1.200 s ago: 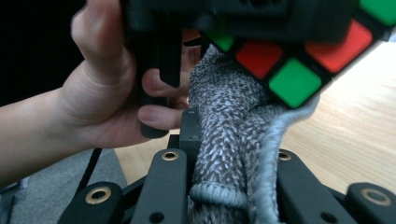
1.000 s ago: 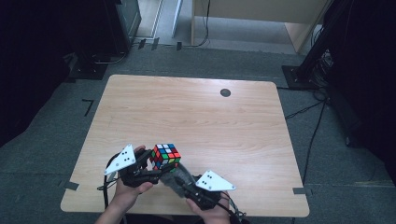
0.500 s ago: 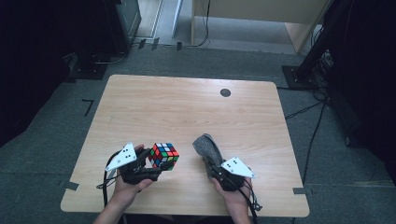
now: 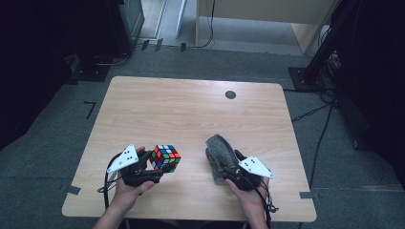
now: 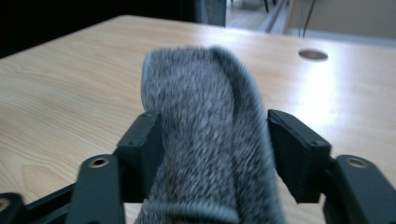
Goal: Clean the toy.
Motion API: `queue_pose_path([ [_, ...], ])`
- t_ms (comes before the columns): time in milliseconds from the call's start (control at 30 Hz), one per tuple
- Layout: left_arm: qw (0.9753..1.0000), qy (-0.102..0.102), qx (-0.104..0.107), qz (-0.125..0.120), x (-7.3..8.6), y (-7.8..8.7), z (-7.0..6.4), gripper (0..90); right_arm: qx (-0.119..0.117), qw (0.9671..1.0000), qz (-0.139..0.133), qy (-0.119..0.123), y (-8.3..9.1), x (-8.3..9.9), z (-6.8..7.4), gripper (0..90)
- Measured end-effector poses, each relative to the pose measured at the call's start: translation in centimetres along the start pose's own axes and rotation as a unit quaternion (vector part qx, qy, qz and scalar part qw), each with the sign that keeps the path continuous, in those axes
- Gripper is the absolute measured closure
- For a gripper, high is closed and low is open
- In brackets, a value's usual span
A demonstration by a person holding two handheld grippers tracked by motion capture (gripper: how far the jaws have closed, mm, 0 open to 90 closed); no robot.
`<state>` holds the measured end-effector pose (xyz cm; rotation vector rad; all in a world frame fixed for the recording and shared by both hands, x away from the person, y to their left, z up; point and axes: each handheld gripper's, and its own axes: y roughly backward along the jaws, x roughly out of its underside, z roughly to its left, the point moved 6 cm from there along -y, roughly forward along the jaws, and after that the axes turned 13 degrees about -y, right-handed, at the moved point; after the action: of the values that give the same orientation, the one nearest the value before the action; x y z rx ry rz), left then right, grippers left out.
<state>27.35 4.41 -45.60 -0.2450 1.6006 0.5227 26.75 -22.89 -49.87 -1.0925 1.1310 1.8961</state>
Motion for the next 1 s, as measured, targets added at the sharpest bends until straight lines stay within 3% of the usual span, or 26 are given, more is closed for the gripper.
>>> queue_pose_path([
  [167, 1.0, 0.004, 0.003, 0.001, 0.0, 0.1, 0.2, 33.8, -0.029, 0.9989, -0.026, 0.025, 0.9, -1.3, 1.3, 28.7],
  [267, 0.9999, 0.006, 0.008, 0.001, 0.0, -0.1, 0.0, 33.8, -0.064, 0.9966, -0.038, 0.035, 1.4, -1.9, 3.1, 27.4],
  [400, 0.9997, 0.014, 0.019, 0.001, -0.2, -0.3, -0.3, 33.8, -0.123, 0.9899, -0.035, 0.062, 1.7, -1.9, 6.2, 25.7],
  [533, 0.9992, 0.024, 0.031, 0.006, -0.2, -0.6, -0.5, 33.7, -0.174, 0.9807, -0.021, 0.087, 1.4, -0.9, 8.8, 23.7],
  [733, 0.9977, 0.034, 0.058, 0.013, -0.6, -1.1, -1.1, 33.7, -0.195, 0.9731, -0.019, 0.121, 0.8, 0.4, 10.5, 23.0],
  [900, 0.9958, 0.045, 0.074, 0.03, -0.6, -1.6, -1.4, 33.7, -0.207, 0.9664, -0.035, 0.149, 0.6, 0.9, 11.3, 21.7],
  [1000, 0.9941, 0.056, 0.086, 0.037, -0.7, -1.9, -1.5, 33.7, -0.213, 0.9604, -0.051, 0.173, 0.6, 1.1, 11.7, 21.5],
])
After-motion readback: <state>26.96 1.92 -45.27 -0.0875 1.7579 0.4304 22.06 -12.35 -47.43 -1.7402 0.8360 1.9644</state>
